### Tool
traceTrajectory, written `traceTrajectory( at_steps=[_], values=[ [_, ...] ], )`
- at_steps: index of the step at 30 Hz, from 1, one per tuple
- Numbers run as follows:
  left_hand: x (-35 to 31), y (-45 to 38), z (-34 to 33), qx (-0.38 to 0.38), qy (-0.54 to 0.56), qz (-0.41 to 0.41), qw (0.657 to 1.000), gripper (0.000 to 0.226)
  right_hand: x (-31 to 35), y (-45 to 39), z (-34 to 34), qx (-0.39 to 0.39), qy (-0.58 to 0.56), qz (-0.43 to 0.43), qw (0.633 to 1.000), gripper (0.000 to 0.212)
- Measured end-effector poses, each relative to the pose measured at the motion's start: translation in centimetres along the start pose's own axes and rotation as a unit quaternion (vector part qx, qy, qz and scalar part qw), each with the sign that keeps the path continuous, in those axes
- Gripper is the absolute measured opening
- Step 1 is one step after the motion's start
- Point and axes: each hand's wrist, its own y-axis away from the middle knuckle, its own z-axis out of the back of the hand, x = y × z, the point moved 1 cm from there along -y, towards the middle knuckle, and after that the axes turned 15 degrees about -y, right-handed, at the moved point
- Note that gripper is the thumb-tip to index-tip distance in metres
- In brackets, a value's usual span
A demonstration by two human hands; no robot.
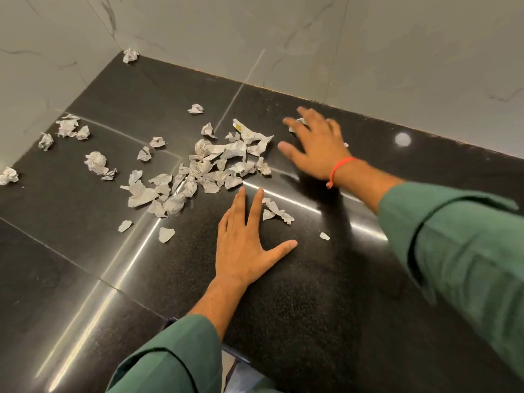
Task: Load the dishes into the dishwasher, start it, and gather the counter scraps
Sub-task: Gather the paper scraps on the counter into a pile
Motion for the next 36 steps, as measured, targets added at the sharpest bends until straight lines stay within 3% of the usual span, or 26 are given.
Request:
traceTrajectory(
  at_steps=[6, 13, 17, 20, 23, 28, 36],
  values=[
    [0.2, -0.5, 0.0, -0.008, -0.002, 0.004, 1.000, 0.115, -3.2, -3.7, 0.6, 0.112, 0.028, -0.081, 0.990, 0.073],
    [0.3, -0.7, -0.1, -0.016, -0.003, 0.012, 1.000, 0.115, 1.4, 7.0, -4.2, 0.108, 0.047, 0.081, 0.990, 0.071],
    [0.3, -0.7, -0.2, -0.014, 0.002, 0.007, 1.000, 0.112, 2.2, 10.3, -4.5, 0.138, -0.036, 0.112, 0.983, 0.067],
    [0.3, -0.7, -0.3, -0.017, 0.005, 0.009, 1.000, 0.114, 0.6, 8.4, -2.4, 0.047, -0.092, 0.075, 0.992, 0.066],
    [0.4, -0.7, -0.3, -0.018, 0.014, 0.011, 1.000, 0.113, -2.4, 4.8, 0.5, -0.042, -0.092, -0.021, 0.995, 0.070],
    [0.5, -0.8, -0.4, -0.022, 0.019, 0.010, 1.000, 0.108, -6.2, 2.4, 0.8, 0.022, -0.022, -0.142, 0.989, 0.071],
    [0.7, -0.7, -0.6, -0.026, 0.028, -0.001, 0.999, 0.093, 2.6, 8.7, -4.1, 0.086, -0.076, 0.001, 0.993, 0.075]
  ],
)
